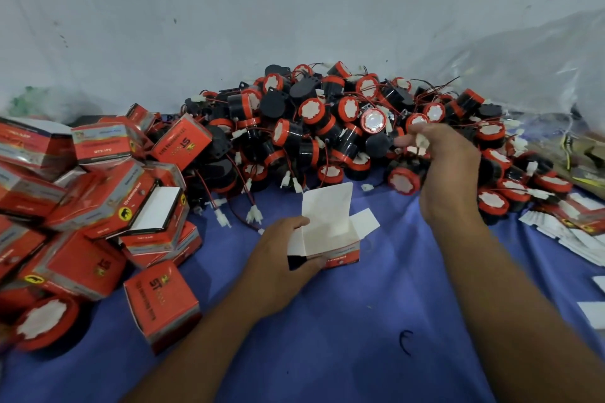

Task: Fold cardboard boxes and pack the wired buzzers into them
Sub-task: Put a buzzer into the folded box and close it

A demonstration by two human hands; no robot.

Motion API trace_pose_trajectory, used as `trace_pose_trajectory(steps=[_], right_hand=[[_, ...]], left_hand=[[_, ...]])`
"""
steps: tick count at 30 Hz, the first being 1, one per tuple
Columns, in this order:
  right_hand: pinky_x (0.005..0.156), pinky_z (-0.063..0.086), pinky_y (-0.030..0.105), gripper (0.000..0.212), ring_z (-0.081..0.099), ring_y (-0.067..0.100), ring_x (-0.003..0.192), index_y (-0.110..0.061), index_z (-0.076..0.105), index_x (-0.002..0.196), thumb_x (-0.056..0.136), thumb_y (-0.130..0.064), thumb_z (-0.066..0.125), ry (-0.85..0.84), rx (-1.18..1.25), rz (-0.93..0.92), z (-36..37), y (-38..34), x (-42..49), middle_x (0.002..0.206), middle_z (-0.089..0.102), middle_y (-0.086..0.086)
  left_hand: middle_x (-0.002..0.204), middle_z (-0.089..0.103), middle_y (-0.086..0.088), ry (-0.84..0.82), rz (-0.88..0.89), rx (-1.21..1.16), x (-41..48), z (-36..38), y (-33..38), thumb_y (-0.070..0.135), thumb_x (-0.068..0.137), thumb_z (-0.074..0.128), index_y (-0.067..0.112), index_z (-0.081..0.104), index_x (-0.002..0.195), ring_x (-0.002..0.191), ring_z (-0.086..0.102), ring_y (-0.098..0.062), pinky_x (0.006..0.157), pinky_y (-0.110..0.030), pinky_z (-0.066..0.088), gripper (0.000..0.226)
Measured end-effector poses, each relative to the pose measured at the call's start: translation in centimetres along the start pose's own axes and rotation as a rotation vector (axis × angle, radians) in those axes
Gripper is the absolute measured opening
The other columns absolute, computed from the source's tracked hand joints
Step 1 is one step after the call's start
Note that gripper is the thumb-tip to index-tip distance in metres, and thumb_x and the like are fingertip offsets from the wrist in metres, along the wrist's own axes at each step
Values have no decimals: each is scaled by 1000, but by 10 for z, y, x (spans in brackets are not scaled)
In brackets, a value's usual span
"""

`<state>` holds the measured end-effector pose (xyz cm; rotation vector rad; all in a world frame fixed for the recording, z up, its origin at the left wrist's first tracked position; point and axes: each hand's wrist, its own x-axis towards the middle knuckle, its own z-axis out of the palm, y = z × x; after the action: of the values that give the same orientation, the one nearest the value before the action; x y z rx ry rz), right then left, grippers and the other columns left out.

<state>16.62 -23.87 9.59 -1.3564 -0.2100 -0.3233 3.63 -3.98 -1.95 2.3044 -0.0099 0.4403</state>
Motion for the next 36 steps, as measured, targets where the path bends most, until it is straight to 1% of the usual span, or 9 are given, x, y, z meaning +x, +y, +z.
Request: trace_pose_trajectory(steps=[6, 10, 16, 18, 23, 26, 30, 33, 36], right_hand=[[88, 44, 36, 29, 68, 29, 93, -26, 75, 74, 85, -38, 51, -311, -25, -131, 2, -47, -25, 78, 76, 4], [103, 46, 46, 28, 67, 35, 105, -20, 75, 83, 93, -33, 51, -509, 228, -154, 5, -62, -39, 84, 74, 5], [95, 53, 53, 30, 68, 31, 111, -19, 67, 97, 82, -43, 76, -498, 441, -231, 14, -72, -47, 99, 73, 7], [88, 56, 47, 8, 70, 28, 105, -25, 68, 94, 87, -25, 73, -491, 343, -284, 20, -56, -50, 97, 74, 1], [89, 57, 39, 24, 70, 26, 102, -17, 64, 99, 86, 2, 72, -542, 14, -252, 13, 14, -62, 101, 74, 8], [98, 52, 43, 29, 65, 20, 110, -26, 61, 106, 84, -19, 78, -634, -325, -229, -1, 41, -67, 110, 69, -6], [95, 41, 12, 50, 54, 4, 115, -31, 55, 123, 83, -56, 69, -741, -659, -364, -18, 43, -72, 122, 55, -23], [85, 42, 24, 48, 55, 16, 100, -13, 64, 111, 90, -56, 56, -531, -902, -688, -23, 38, -79, 104, 62, -3], [60, 42, 30, 53, 59, 22, 75, -13, 64, 87, 91, -63, 46, -448, -1158, -758, -19, 26, -94, 74, 63, -1]], left_hand=[[130, 41, 22, -8, 24, -1, 0, 0, 0, 45, 85, 73, 38, 39, 131, 118, 39, 2, 94, -1, 27, 58], [131, 42, 21, -3, 33, -9, -1, 1, -3, 43, 84, 75, 41, 38, 128, 116, 40, 3, 93, 0, 28, 57], [128, 49, 20, 28, 59, -49, 0, 1, -2, 45, 81, 77, 50, 40, 122, 116, 46, 2, 97, -10, 37, 55], [127, 52, 19, 23, 82, -91, -1, -1, 0, 48, 79, 78, 60, 39, 119, 117, 49, 0, 97, -17, 43, 57], [127, 52, 21, 18, 43, -114, -1, -2, 1, 49, 76, 80, 40, 47, 123, 114, 50, 5, 95, -19, 45, 58], [125, 52, 22, 25, 72, -81, -2, -3, 1, 48, 81, 76, 38, 50, 123, 116, 48, 7, 96, -9, 38, 51], [115, 55, 12, 39, 110, -25, -1, -3, 4, 36, 82, 78, 22, 62, 117, 107, 53, 2, 91, -9, 38, 41], [114, 53, 12, 26, 100, -30, -1, -3, 5, 37, 83, 78, 21, 63, 117, 107, 50, 5, 89, -5, 35, 40], [114, 52, 12, 15, 109, -11, -1, -2, 4, 38, 84, 77, 20, 63, 116, 107, 48, 8, 88, -2, 33, 39]])
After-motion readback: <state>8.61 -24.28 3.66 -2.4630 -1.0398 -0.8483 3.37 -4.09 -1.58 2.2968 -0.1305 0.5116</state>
